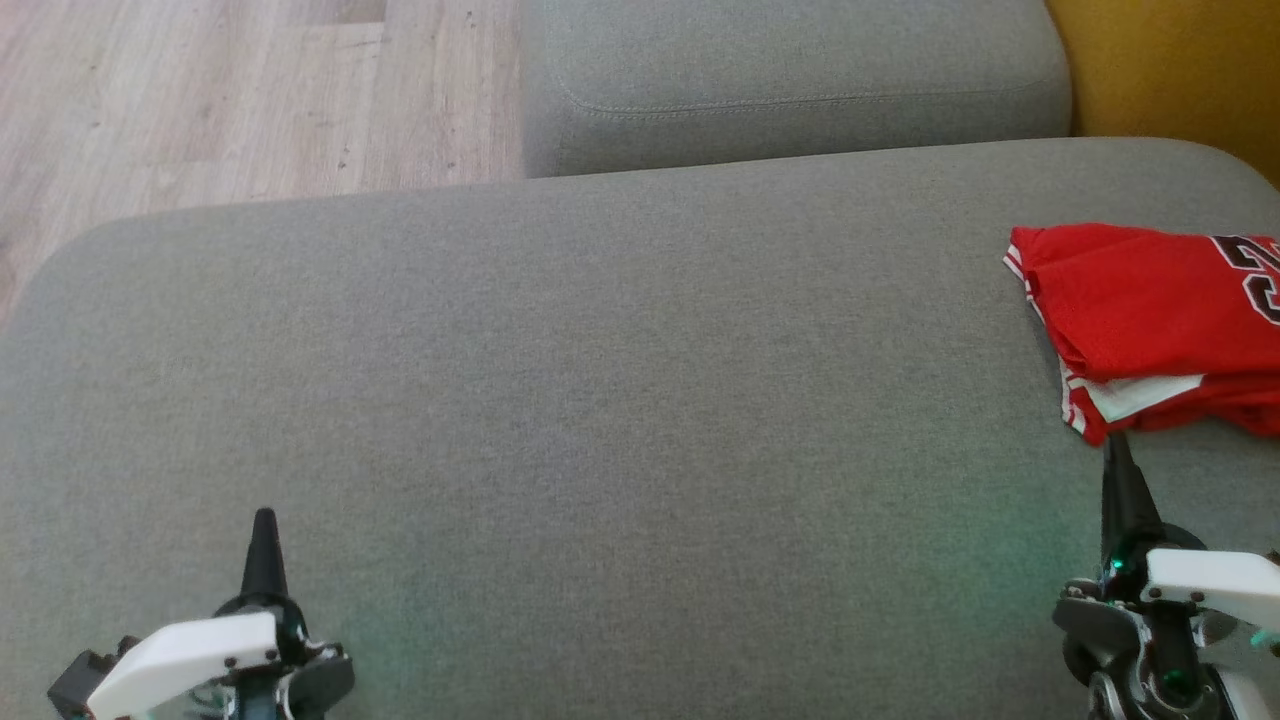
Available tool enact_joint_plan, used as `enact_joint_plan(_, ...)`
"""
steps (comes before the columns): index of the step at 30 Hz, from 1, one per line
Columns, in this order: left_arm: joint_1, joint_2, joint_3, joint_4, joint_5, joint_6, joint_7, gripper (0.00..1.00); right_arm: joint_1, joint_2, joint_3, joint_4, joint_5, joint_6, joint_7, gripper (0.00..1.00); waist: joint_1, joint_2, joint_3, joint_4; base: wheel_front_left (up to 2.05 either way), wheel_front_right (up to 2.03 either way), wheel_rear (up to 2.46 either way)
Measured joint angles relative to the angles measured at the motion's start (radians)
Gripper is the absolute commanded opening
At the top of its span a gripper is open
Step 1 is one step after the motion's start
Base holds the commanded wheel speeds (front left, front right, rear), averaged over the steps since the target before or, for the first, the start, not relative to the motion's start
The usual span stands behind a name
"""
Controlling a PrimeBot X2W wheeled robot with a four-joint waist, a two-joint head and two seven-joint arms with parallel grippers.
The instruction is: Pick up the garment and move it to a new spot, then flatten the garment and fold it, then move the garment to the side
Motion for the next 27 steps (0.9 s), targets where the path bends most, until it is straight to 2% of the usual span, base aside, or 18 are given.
enact_joint_plan(12,-0.025,-0.001,0.032,0.007,-0.114,-0.021,0.034,0.0,-0.011,-0.001,-0.017,0.01,0.132,0.0,0.03,0.0,0.0,0.0,0.002,-0.004,0.0,0.0,0.0)
enact_joint_plan(27,-0.036,-0.003,0.037,0.008,-0.119,-0.021,0.034,0.0,-0.027,-0.001,-0.022,0.011,0.136,0.0,0.035,0.0,0.0,0.0,0.002,-0.004,0.0,0.0,0.0)
